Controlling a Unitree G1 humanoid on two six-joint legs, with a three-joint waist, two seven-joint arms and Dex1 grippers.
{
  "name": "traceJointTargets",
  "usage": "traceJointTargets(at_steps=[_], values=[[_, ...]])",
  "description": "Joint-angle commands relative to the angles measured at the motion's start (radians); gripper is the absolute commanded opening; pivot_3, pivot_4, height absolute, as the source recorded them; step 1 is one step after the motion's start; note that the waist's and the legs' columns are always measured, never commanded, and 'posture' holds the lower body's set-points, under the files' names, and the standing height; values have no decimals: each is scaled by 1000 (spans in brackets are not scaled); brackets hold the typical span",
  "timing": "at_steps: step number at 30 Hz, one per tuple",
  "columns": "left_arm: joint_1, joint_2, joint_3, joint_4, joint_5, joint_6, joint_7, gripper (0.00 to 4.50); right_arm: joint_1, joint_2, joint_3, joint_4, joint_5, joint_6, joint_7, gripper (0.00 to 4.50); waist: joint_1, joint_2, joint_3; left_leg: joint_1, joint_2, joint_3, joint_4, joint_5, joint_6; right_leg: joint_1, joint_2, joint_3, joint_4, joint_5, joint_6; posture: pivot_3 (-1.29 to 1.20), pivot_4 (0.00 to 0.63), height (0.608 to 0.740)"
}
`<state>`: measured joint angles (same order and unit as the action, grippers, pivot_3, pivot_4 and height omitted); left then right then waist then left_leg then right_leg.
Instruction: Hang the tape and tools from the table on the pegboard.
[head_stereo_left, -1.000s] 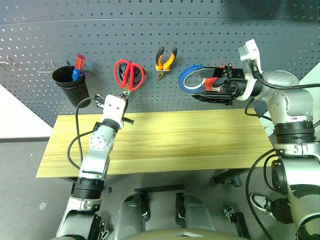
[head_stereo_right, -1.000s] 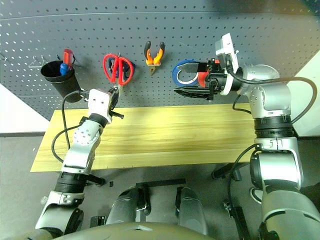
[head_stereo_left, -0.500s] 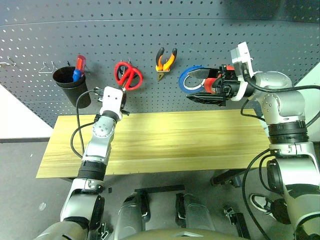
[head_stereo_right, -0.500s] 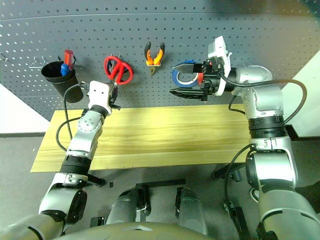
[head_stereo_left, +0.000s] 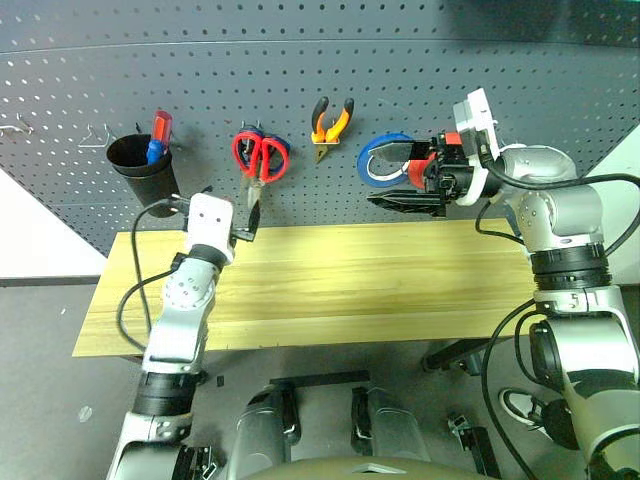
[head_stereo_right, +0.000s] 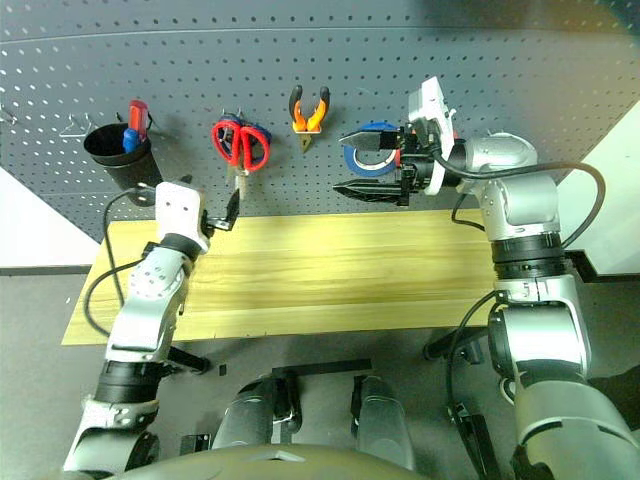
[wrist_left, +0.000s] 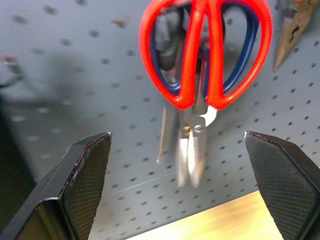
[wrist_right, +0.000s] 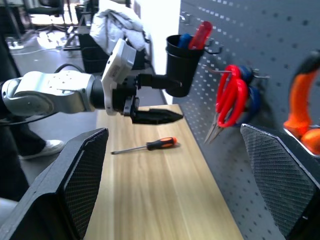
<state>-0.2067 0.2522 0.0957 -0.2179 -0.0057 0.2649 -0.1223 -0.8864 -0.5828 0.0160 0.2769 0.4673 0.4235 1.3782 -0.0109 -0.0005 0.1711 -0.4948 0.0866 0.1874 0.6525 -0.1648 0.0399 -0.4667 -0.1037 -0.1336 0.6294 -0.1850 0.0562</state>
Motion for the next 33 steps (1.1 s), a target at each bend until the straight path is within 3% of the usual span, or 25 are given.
traceJointTargets(at_steps=[1,8,20,27,33], values=[[68,14,109,-120,-98,110,-22,4462,21,20,12,-92,39,64,-19,4500,2,0,-1,0,0,-1,0,0,0,0,0,0,0,0,0,61,100,730],[136,89,189,-172,-204,328,-85,4462,83,78,75,-185,50,169,-76,4500,30,-1,-3,0,0,-2,1,-3,4,0,-1,0,0,0,0,93,104,730],[-4,169,206,71,-201,416,-60,4462,59,140,154,-53,-57,126,-139,4500,53,-2,-4,0,0,-1,-1,-5,6,-2,-2,1,-1,-2,-4,104,167,730],[-198,171,190,274,-187,571,3,4462,-6,146,210,45,-160,90,-157,4500,52,-3,5,0,0,0,-2,-4,6,-7,-2,2,0,-3,-6,96,265,730],[-315,153,178,408,-205,638,-4,4462,-15,135,212,57,-202,80,-166,4500,50,-6,63,4,1,0,-3,-4,6,-6,-4,5,1,-7,-10,42,345,730]])
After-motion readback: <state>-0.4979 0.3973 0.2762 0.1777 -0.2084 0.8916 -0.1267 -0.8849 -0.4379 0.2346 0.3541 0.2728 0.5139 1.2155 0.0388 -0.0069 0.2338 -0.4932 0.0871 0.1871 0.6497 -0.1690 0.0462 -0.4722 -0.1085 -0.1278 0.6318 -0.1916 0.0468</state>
